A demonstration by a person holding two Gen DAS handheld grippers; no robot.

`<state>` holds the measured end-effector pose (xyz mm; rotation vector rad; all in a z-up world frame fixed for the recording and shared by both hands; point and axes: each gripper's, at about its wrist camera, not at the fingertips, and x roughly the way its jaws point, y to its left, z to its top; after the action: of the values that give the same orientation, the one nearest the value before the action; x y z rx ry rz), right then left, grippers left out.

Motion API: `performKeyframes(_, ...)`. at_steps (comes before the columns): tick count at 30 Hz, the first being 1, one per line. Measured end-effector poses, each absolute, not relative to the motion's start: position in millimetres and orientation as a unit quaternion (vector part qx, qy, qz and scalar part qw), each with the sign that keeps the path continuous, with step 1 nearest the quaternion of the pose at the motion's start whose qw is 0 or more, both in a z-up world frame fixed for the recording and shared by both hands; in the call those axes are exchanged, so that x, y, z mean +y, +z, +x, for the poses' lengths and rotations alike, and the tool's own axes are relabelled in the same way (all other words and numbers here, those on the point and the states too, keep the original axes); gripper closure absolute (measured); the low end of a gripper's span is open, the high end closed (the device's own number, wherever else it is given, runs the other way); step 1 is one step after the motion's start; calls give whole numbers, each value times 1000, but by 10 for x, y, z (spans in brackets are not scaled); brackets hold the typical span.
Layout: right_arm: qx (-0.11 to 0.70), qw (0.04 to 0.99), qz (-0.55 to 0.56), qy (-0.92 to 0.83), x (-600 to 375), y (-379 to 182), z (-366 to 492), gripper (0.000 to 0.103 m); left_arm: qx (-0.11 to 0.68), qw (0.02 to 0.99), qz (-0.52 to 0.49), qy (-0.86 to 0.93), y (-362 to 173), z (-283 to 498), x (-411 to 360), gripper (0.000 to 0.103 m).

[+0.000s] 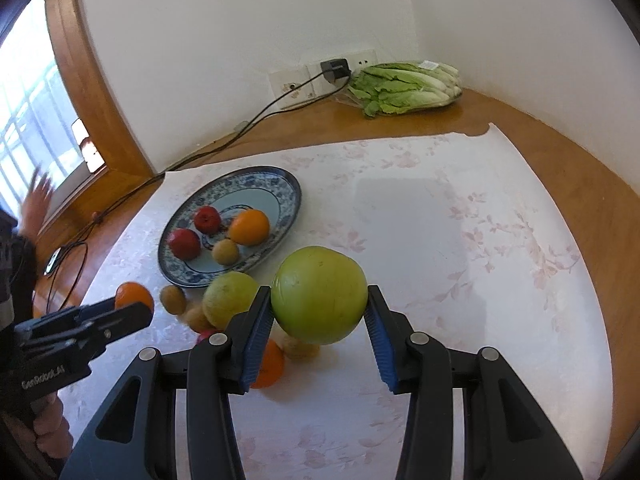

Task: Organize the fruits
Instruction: 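Lift and carry the pomelo with the right tool while the left carries the orange to the plate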

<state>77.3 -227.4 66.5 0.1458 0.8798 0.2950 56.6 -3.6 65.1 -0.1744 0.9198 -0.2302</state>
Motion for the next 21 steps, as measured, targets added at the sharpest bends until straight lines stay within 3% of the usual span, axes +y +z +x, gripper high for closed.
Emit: performKeyframes(21, 417, 888, 42, 188, -1910, 825, 1006, 56, 433, 892, -79, -102, 762, 955, -45, 66)
